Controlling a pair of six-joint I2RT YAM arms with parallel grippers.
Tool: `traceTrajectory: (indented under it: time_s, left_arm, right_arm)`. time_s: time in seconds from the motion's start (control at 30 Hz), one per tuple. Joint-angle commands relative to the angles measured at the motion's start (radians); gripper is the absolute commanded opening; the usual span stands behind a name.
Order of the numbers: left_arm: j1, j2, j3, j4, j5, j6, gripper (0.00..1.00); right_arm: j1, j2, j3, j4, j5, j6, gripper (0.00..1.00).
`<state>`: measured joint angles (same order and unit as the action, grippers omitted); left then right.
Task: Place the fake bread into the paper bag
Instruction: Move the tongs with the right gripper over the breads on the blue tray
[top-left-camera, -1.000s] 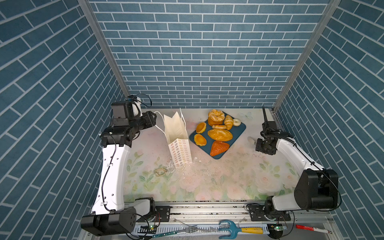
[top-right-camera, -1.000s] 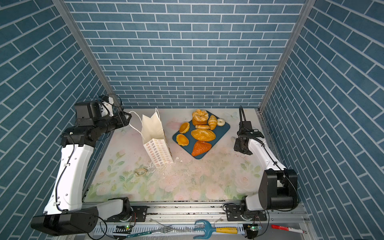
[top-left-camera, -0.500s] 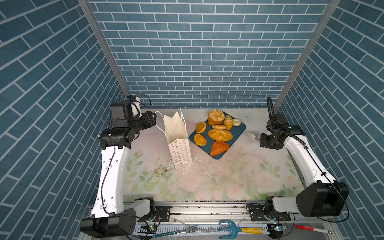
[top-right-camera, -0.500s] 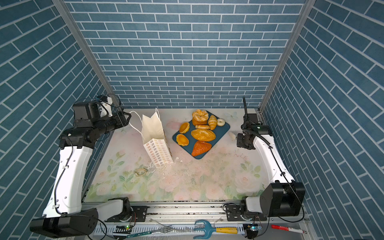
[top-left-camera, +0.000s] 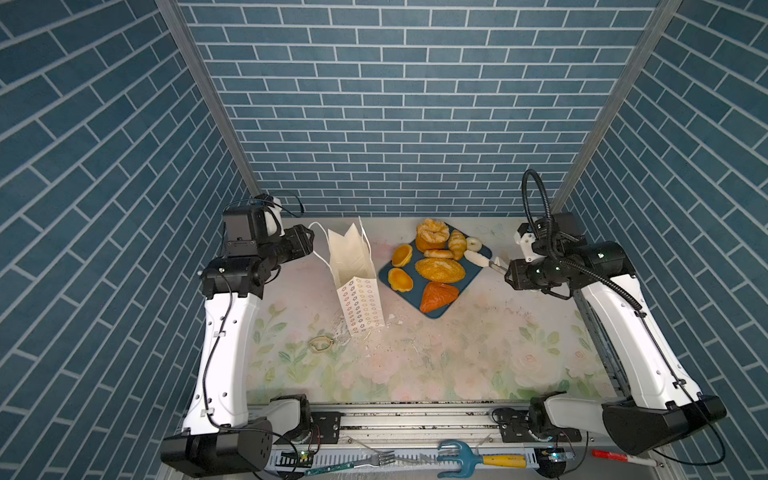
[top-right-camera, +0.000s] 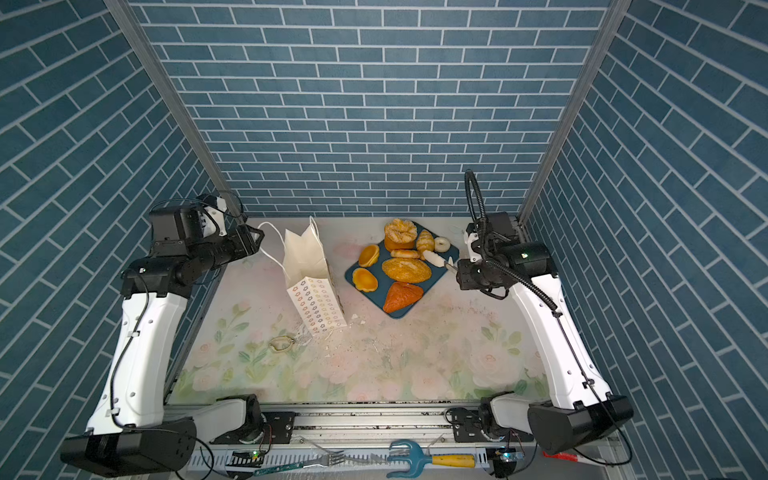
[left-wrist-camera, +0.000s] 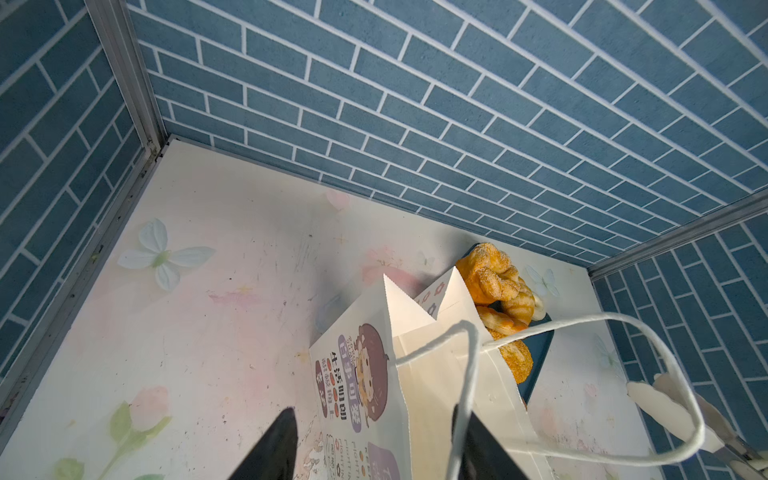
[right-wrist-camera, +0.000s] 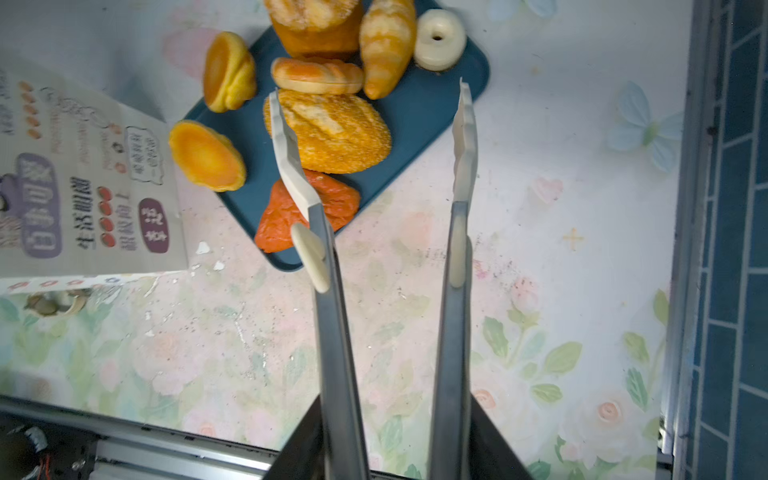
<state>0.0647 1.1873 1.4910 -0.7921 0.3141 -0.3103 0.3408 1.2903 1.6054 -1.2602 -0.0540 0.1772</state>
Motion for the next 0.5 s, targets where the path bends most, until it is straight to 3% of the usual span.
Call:
traceTrajectory:
  time_s: [0.0,0.17,0.47]
  left_arm:
    - [0.000,-0.027,-0.010,-0.008,-0.007,0.010,0.61]
    - [0.000,-0.032,-0.011,-0.024,-0.021,0.021,0.62]
    - [0.000,-0.033,-0.003,-0.036,-0.024,0.010,0.62]
  right_arm:
    - [0.058,0.039,0.050,-0.024,-0.027,-0.021,0.47]
    - [0.132,0.106,0.068,0.013,-0.027,0.002,0.47]
    - [0.167,0.235,0.091,0.088,-0.027,0.001,0.44]
